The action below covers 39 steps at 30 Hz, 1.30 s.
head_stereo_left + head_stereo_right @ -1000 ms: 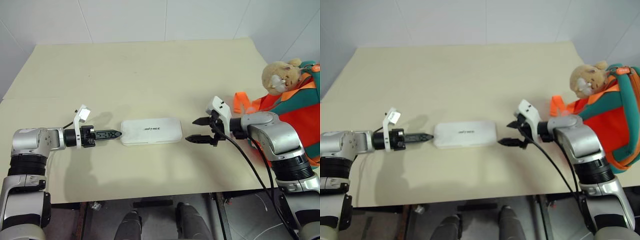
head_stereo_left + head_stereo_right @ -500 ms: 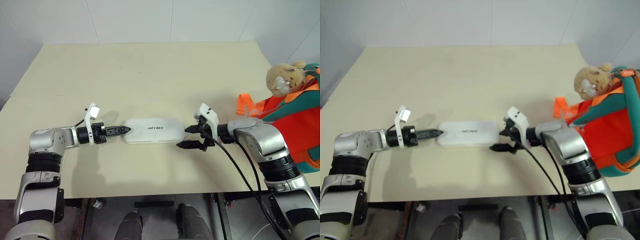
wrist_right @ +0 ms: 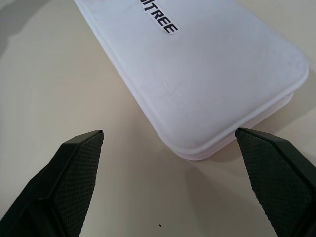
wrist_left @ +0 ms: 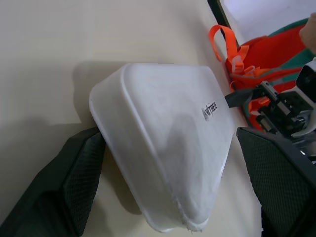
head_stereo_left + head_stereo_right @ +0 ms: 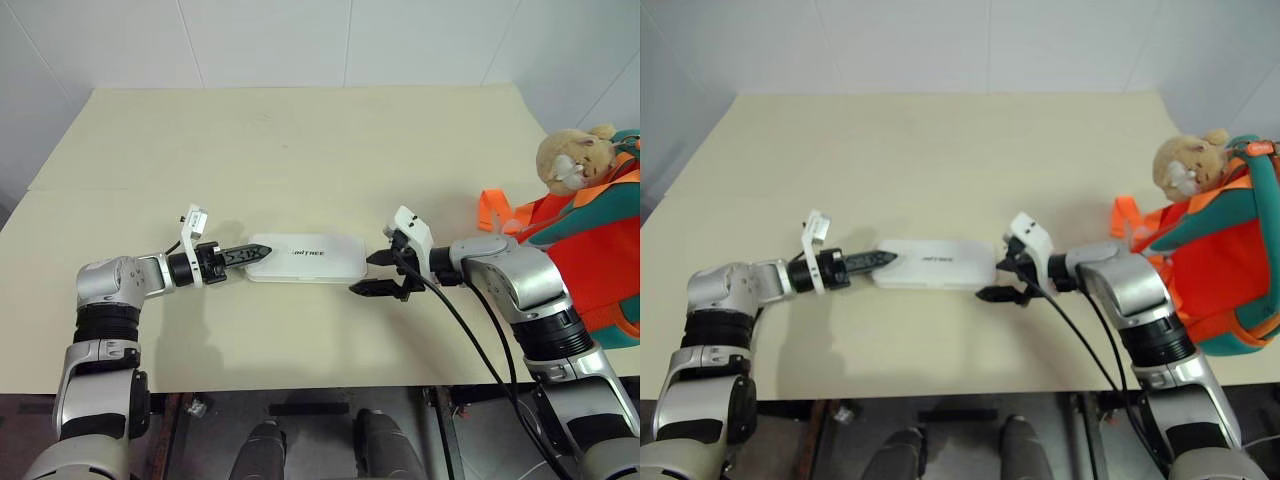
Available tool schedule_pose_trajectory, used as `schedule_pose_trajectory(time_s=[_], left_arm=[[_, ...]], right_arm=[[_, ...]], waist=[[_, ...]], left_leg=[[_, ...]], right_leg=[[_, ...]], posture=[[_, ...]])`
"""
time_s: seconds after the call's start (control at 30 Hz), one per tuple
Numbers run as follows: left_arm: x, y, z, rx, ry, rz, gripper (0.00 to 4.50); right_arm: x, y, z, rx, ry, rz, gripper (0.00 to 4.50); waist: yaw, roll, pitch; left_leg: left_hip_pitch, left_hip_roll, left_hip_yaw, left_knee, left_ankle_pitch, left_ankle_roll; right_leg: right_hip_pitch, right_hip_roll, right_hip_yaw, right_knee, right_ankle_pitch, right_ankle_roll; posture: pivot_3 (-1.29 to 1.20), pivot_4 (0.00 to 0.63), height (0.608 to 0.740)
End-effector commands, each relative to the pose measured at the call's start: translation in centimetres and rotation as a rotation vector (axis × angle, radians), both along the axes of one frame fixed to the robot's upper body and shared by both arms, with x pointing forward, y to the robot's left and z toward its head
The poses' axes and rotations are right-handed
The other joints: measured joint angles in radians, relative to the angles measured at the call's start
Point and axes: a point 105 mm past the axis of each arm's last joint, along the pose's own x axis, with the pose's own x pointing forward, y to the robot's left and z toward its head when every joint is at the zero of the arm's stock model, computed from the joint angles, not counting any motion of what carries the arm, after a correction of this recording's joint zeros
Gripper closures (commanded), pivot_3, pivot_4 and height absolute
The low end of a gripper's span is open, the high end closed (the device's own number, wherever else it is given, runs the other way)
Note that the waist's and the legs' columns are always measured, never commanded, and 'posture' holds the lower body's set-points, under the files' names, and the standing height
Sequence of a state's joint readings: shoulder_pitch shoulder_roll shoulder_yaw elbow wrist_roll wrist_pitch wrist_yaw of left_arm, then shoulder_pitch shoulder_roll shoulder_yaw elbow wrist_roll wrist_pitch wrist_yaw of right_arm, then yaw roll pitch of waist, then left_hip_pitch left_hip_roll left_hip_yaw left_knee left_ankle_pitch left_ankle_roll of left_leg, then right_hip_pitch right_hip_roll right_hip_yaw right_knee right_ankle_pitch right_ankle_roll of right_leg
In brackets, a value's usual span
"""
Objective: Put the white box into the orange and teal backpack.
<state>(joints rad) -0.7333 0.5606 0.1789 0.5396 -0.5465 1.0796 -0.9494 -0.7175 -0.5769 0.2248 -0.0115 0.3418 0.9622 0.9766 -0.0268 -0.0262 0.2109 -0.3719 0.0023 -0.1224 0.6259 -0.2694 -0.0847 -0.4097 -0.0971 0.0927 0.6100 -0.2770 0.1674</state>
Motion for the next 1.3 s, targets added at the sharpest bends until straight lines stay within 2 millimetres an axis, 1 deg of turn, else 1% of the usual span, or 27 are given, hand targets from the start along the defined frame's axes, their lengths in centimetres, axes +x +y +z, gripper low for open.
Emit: schedule_pose_trajectory(time_s=[0.03, 0.1, 0.3, 0.47, 0.57, 0.73, 0.8, 0.83, 0.9, 1.13, 1.27, 1.3], left_arm=[[-0.5, -1.4, -1.6, -0.021, 0.087, -0.037, 0.04], [-0.4, -1.3, -1.7, -0.021, 0.09, -0.036, 0.04], [-0.4, -1.7, -1.1, -0.071, 0.095, -0.062, 0.04], [-0.3, -1.6, -0.7, -0.085, 0.094, -0.067, 0.04], [-0.3, -1.4, -0.4, -0.094, 0.092, -0.067, 0.65], [-0.5, -1.3, 0.2, -0.112, 0.093, -0.076, 2.24], [-0.6, -1.2, 0.4, -0.119, 0.095, -0.079, 2.78], [-0.7, -1.2, 0.4, -0.122, 0.095, -0.08, 2.98], [-0.8, -1.2, 0.5, -0.129, 0.095, -0.083, 3.1], [-1.5, -0.9, 1.1, -0.15, 0.086, -0.1, 3.11], [-1.9, -0.5, 1.4, -0.128, 0.053, -0.094, 3.12], [-1.9, -0.4, 1.8, -0.127, 0.028, -0.092, 3.12]], right_arm=[[0.0, 0.6, 1.1, 0.022, -0.042, 0.024, 0.0], [-0.1, 0.6, 1.0, 0.021, -0.043, 0.023, 0.0], [-0.1, 0.5, 0.9, 0.017, -0.047, 0.023, 0.0], [-0.2, 0.5, 0.8, 0.011, -0.049, 0.025, 0.0], [-0.2, 0.4, 0.7, 0.009, -0.05, 0.025, 0.0], [-0.2, 0.3, 0.5, 0.003, -0.053, 0.028, 0.0], [-0.2, 0.3, 0.5, 0.003, -0.054, 0.028, 0.0], [-0.2, 0.3, 0.5, 0.003, -0.054, 0.029, 0.0], [-0.2, 0.4, 0.4, 0.003, -0.053, 0.03, 0.0], [-0.4, 0.4, 0.3, 0.008, -0.055, 0.037, 0.0], [-0.4, 0.3, 0.3, 0.01, -0.06, 0.037, 0.0], [-0.4, 0.2, 0.4, 0.011, -0.065, 0.037, 0.0]], waist=[[0.0, 0.0, 0.0], [0.0, 0.0, 0.0], [-0.001, 0.0, 0.0], [-0.002, 0.0, 0.0], [-0.003, 0.0, 0.0], [-0.004, 0.0, 0.0], [-0.004, 0.0, 0.0], [-0.005, 0.0, 0.0], [-0.004, 0.0, 0.0], [-0.008, 0.0, 0.0], [-0.008, 0.0, 0.0], [-0.008, 0.0, 0.0]], left_leg=[[0.0, 0.0, 0.0, 0.0, 0.0, 0.0], [0.0, 0.0, 0.0, 0.0, 0.0, 0.0], [0.0, 0.0, 0.0, 0.0, 0.0, 0.0], [0.0, 0.0, 0.0, -0.001, 0.0, 0.0], [0.0, 0.0, 0.0, -0.002, 0.0, 0.0], [-0.003, 0.0, 0.0, -0.004, 0.0, 0.0], [-0.003, 0.0, 0.0, -0.005, 0.0, 0.0], [-0.003, 0.0, 0.0, -0.005, 0.0, 0.0], [-0.003, 0.0, 0.0, -0.004, 0.0, 0.0], [-0.003, 0.0, 0.0, -0.005, 0.0, 0.0], [-0.003, 0.001, 0.0, -0.007, 0.0, 0.0], [-0.003, 0.001, 0.0, -0.007, 0.0, 0.0]], right_leg=[[0.0, 0.0, 0.0, 0.0, 0.0, 0.0], [0.0, 0.0, 0.0, 0.0, 0.0, 0.0], [0.0, 0.0, 0.0, -0.001, 0.0, 0.0], [0.0, 0.0, 0.0, -0.002, 0.0, 0.0], [0.0, 0.0, 0.0, -0.003, 0.0, 0.0], [-0.003, 0.0, 0.0, -0.004, 0.0, 0.0], [-0.003, 0.0, 0.0, -0.005, 0.0, 0.0], [-0.003, 0.0, 0.0, -0.005, 0.0, 0.0], [-0.003, 0.0, 0.0, -0.005, 0.0, 0.0], [-0.003, 0.0, 0.0, -0.005, 0.0, 0.0], [-0.004, 0.0, 0.0, -0.007, 0.0, 0.0], [-0.004, 0.0, 0.0, -0.007, 0.0, 0.0]], posture=[[0.0, 0.15, 0.74], [0.0, 0.15, 0.74], [0.0, 0.15, 0.74], [0.0, 0.15, 0.74], [0.0, 0.15, 0.74], [0.0, 0.15, 0.74], [0.0, 0.15, 0.74], [0.0, 0.15, 0.74], [0.0, 0.15, 0.74], [0.0, 0.15, 0.74], [0.0, 0.15, 0.74], [0.0, 0.15, 0.74]])
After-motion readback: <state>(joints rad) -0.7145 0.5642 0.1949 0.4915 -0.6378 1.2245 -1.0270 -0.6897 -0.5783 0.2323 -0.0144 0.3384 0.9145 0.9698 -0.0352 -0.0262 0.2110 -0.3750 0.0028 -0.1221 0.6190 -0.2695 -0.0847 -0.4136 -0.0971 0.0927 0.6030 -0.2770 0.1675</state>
